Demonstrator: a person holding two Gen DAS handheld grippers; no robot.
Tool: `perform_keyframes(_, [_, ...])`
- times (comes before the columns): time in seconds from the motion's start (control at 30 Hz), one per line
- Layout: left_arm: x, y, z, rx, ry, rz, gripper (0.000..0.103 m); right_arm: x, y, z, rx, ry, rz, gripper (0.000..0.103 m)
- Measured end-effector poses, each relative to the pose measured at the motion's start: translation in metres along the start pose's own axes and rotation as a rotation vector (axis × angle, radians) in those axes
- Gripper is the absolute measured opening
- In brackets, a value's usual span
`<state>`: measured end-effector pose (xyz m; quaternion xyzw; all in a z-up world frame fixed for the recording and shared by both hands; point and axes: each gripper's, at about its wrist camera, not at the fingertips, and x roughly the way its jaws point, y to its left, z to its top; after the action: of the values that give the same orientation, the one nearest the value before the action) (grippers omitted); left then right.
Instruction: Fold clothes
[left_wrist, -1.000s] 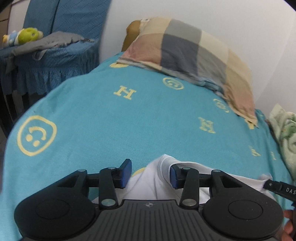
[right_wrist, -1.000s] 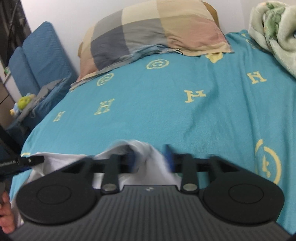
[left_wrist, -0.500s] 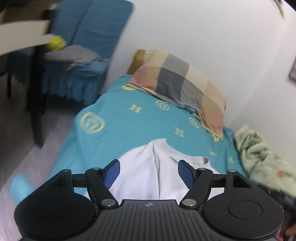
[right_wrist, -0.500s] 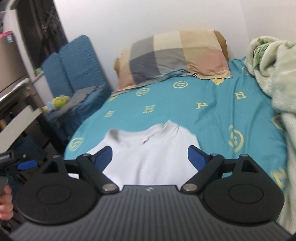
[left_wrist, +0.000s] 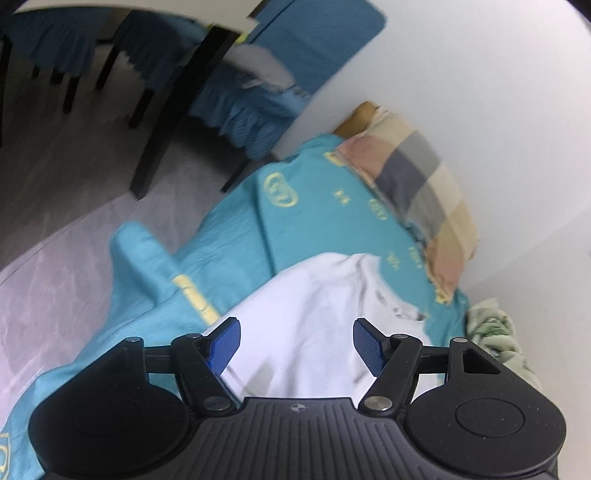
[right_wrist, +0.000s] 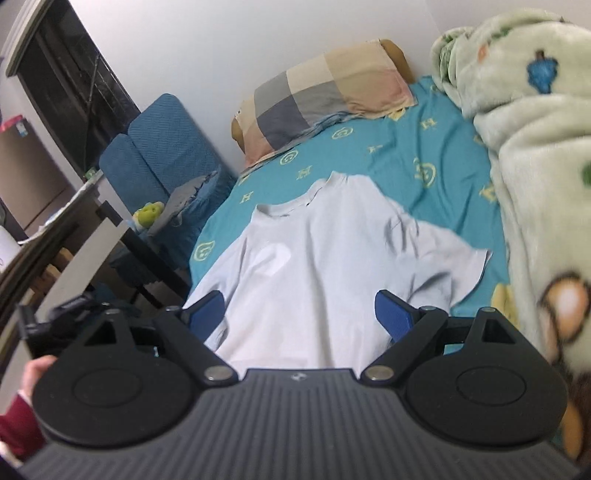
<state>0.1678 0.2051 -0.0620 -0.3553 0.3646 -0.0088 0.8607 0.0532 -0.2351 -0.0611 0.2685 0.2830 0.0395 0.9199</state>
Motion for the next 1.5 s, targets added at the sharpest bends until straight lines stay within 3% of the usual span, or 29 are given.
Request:
perform_keyframes(0.2, [0.028,0.021,-0.007,-0.099,0.048,0.057,0.062,0.030,-0.002,-0.008,-0.061,0.000,-0.012,0.090])
perform_keyframes(0.37, [0.059,0.036,-0.013,-0.183,0.089,0.110,0.052,0.056,-0.016,-0.011,-0.015,0.052,-0.021,0.089])
perform_keyframes(0.4, [0.065,0.038,-0.013,-0.186,0.092,0.119,0.047,0.057,-0.017,-0.011,-0.012,0.051,-0.015,0.089])
perform_keyframes(0.47, [0.075,0.038,-0.012,-0.178,0.088,0.134,0.027,0.060,-0.017,-0.011,-0.007,0.051,-0.002,0.089])
perform_keyframes(0.5, [0.077,0.036,-0.011,-0.175,0.076,0.133,0.009,0.061,-0.017,-0.012,-0.009,0.054,0.001,0.089])
perform_keyframes(0.53, [0.078,0.034,-0.009,-0.171,0.063,0.129,0.006,0.062,-0.018,-0.013,-0.010,0.056,0.003,0.089])
perform_keyframes(0.67, [0.057,0.015,0.005,-0.118,-0.096,0.111,0.003,0.065,-0.020,-0.014,0.004,0.069,0.009,0.089])
perform_keyframes(0.8, [0.036,0.000,0.042,-0.046,-0.229,0.116,0.003,0.067,-0.020,-0.015,0.011,0.075,0.009,0.089])
perform_keyframes(0.97, [0.049,-0.014,0.097,0.026,-0.286,0.184,0.003,0.081,-0.016,-0.017,-0.040,0.071,-0.004,0.089])
perform_keyframes(1.13, [0.105,-0.024,0.134,0.074,-0.276,0.254,0.003,0.104,-0.018,-0.011,-0.104,0.043,-0.031,0.089])
perform_keyframes(1.4, [0.189,0.008,0.127,0.113,-0.148,0.363,0.003,0.146,-0.039,-0.016,-0.084,0.127,-0.066,0.089])
perform_keyframes(1.5, [0.185,0.020,0.121,0.089,-0.112,0.335,0.004,0.150,-0.041,-0.017,-0.083,0.133,-0.063,0.089])
